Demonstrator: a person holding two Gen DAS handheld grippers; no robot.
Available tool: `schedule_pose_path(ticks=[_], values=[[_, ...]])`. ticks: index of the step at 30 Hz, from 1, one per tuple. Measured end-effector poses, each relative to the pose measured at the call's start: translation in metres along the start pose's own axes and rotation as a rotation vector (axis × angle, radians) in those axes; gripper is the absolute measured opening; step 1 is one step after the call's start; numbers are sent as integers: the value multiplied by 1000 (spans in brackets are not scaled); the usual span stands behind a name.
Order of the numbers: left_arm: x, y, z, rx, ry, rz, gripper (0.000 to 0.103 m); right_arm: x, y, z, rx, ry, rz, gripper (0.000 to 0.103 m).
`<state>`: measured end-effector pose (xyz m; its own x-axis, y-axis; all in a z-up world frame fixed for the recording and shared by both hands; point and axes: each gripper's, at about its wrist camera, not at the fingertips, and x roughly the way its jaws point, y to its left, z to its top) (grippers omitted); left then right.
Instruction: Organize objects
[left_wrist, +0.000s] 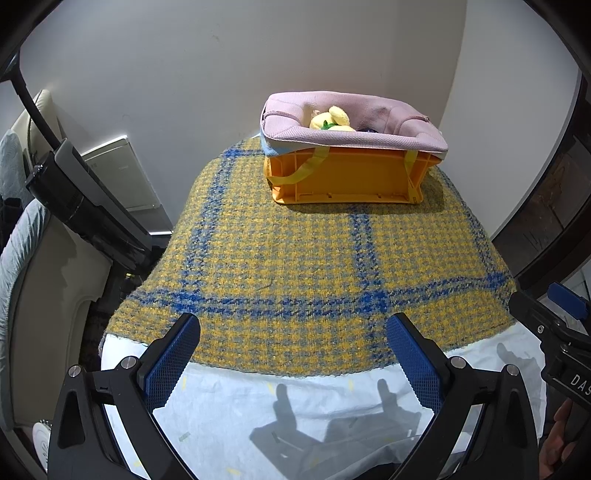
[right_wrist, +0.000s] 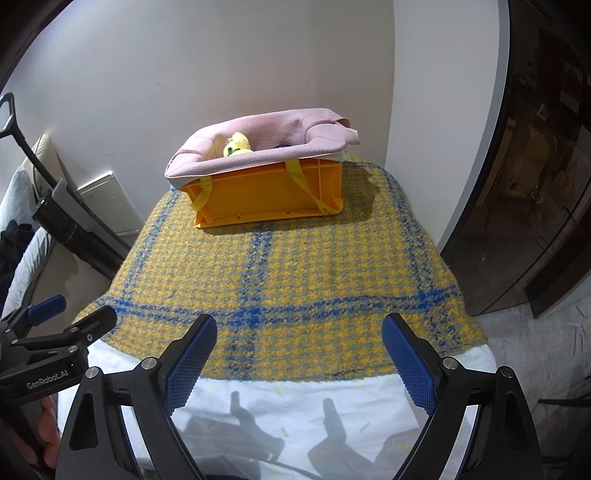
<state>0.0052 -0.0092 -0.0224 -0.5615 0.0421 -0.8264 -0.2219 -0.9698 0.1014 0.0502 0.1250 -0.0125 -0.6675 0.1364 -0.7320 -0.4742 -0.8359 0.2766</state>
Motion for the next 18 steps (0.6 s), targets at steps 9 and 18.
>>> schedule_pose_path(ticks=[9,18], values=[[0,-1,-1,-5,3,1,103,1,-1,-1,4,2,5,91],[1,-2,-2,-7,11,-1,103,1,-2,-2,9,2,8,91]])
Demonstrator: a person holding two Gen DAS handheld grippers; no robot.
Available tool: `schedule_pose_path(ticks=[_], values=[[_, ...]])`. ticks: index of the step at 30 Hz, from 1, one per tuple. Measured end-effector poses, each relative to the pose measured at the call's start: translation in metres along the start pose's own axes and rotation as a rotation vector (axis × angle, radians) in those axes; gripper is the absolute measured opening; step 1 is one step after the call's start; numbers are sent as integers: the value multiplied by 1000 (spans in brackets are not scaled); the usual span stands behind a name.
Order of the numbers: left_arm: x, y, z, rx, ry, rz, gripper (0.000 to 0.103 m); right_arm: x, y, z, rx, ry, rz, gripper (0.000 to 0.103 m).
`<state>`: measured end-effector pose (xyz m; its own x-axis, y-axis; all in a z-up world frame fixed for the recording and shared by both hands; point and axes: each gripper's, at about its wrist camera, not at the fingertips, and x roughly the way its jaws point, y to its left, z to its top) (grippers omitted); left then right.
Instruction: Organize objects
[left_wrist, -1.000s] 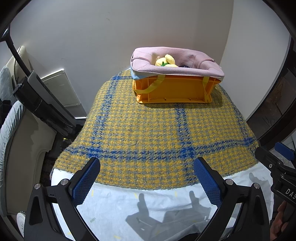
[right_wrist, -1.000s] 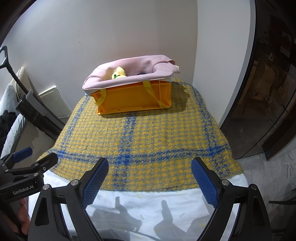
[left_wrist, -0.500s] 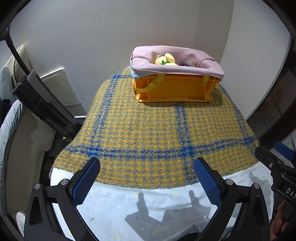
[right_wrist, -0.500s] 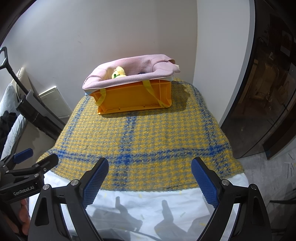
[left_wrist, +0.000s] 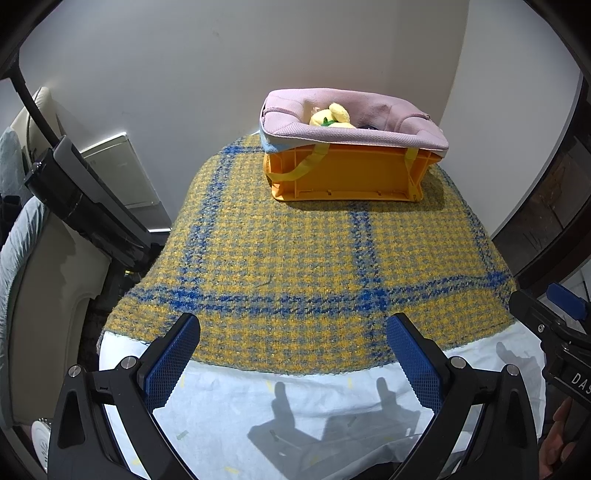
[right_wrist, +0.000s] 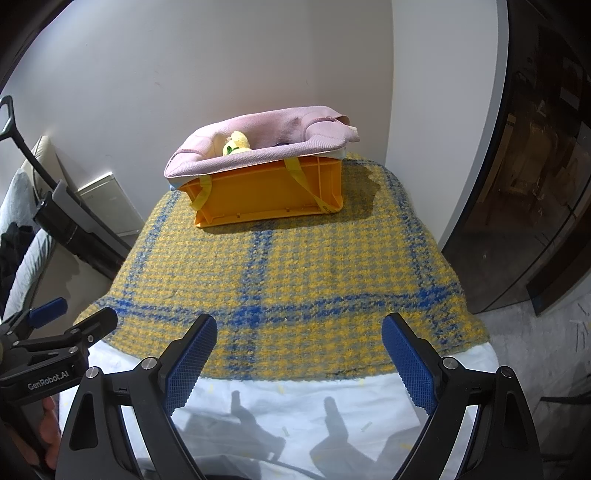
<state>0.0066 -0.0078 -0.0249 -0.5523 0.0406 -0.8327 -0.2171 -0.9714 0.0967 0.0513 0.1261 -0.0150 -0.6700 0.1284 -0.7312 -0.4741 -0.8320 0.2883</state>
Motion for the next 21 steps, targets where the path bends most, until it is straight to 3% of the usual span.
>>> schedule_pose_path(ticks=[21], values=[[1,-2,2,9,13,6,103,2,-1,-1,3,-3,3,91]])
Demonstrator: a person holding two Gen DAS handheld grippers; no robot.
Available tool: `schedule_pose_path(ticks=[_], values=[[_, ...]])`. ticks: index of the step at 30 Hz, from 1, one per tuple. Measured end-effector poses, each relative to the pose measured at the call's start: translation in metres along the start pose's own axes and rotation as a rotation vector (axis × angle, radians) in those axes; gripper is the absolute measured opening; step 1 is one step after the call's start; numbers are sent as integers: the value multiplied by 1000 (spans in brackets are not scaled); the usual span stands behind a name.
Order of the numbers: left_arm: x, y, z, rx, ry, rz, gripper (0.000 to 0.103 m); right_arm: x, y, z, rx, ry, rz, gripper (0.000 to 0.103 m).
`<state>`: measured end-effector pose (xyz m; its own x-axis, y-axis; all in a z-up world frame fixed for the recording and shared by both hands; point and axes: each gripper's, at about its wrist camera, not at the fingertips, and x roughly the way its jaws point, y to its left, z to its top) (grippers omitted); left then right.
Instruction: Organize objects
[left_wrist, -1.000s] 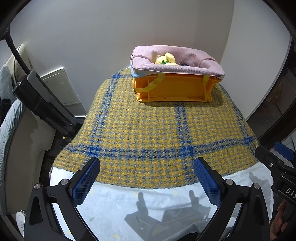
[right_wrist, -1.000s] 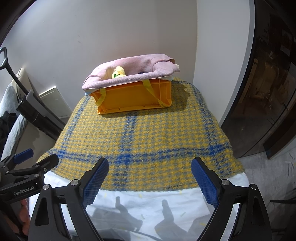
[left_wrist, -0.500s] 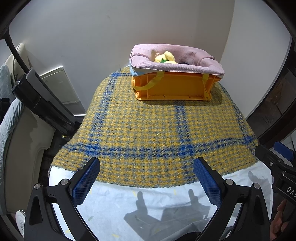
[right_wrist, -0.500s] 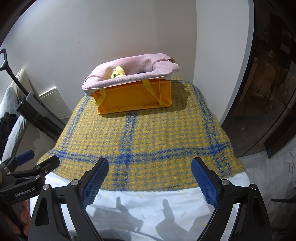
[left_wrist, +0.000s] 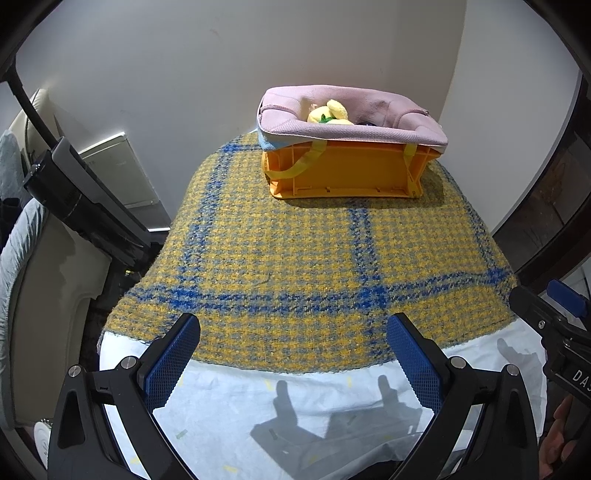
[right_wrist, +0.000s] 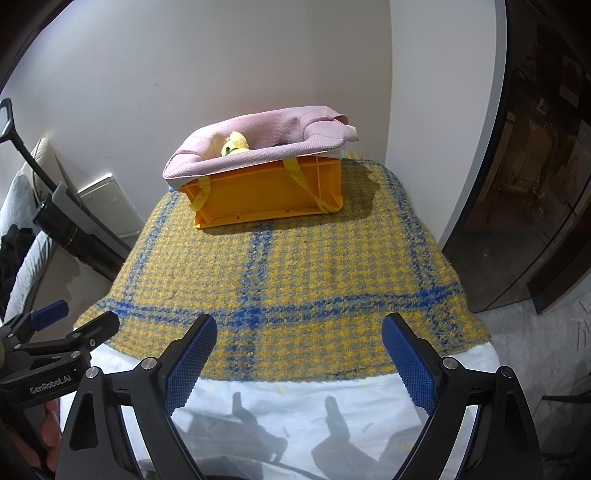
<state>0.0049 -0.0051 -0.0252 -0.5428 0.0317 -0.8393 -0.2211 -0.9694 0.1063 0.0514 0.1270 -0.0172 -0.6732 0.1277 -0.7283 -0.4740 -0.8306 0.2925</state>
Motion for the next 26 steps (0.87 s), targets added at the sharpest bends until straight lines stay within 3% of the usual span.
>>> schedule_pose_path(ticks=[10,26], values=[[1,0,1,-5,10,-22,103,1,-1,-1,6,-1,1,91],[3,-7,0,10,28,16,103,1,-6,-1,20,-6,-2,91]])
